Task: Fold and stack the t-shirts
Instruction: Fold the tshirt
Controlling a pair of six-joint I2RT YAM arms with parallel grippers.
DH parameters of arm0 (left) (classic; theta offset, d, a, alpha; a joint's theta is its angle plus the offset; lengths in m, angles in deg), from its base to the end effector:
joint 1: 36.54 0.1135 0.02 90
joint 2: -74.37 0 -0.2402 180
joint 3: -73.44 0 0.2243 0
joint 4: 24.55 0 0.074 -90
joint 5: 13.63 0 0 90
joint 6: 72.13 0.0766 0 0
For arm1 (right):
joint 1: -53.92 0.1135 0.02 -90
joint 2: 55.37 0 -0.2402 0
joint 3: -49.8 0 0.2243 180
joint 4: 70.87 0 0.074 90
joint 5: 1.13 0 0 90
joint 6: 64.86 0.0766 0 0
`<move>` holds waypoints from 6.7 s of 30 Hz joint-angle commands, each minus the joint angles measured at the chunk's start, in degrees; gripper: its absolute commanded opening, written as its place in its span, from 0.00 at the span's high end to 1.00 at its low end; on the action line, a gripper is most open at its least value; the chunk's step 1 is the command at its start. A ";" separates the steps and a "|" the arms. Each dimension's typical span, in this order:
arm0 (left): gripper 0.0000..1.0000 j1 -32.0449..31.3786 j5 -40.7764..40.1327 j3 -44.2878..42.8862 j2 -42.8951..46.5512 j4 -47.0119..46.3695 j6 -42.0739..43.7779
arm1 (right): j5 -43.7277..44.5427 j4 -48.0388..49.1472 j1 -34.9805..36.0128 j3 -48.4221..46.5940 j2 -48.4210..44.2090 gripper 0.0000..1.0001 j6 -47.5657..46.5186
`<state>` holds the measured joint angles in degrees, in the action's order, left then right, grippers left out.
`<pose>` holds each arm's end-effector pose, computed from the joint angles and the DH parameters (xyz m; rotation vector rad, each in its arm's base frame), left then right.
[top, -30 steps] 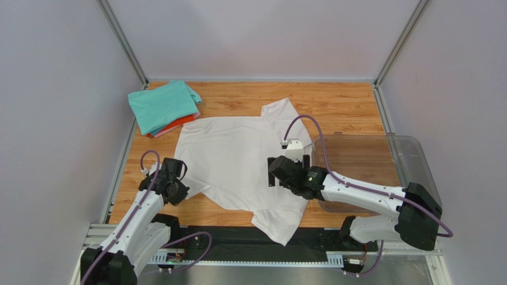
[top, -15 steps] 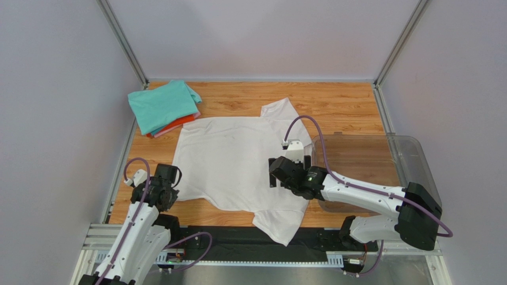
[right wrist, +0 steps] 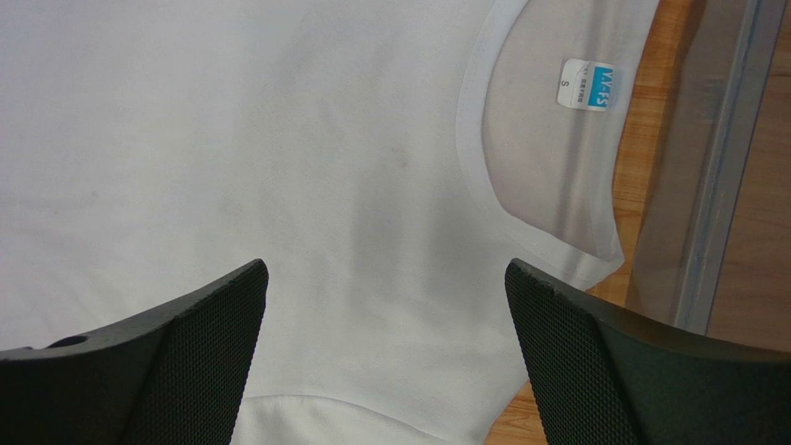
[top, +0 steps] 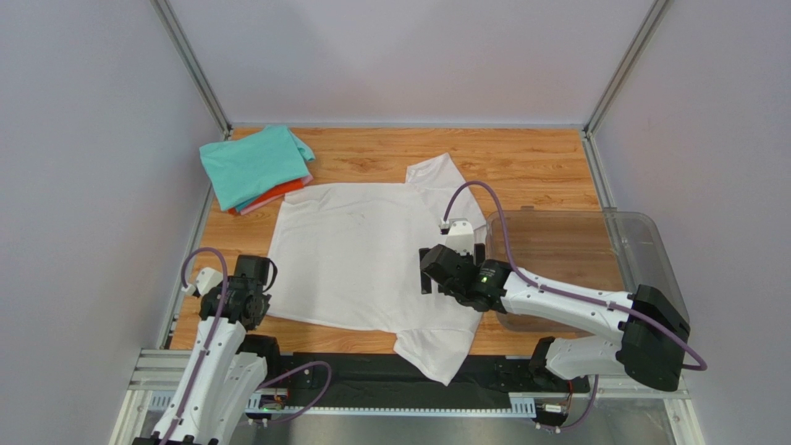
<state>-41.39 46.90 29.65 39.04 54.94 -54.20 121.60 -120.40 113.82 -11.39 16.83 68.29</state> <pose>0.0945 0.0298 0.1524 -1.5087 2.0670 0.2608 0.1536 0.1824 0.1788 -0.1653 2.3877 0.0552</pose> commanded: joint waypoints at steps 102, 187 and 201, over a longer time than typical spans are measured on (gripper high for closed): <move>1.00 1.59 2.76 -10.84 -11.16 -12.28 9.76 | -7.24 4.13 -4.96 -6.97 -7.79 1.00 -31.11; 0.00 5.10 29.56 -9.96 -37.71 -34.97 32.52 | -0.83 3.18 -12.44 -28.07 33.45 0.00 -23.03; 0.00 5.02 37.55 -10.75 -27.68 -37.68 31.03 | -10.49 9.05 -12.44 -11.38 15.08 0.00 -16.18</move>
<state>-36.32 80.95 20.65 12.88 20.32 -23.03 114.98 -115.14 101.12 -25.57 32.79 49.37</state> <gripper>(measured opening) 0.995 0.998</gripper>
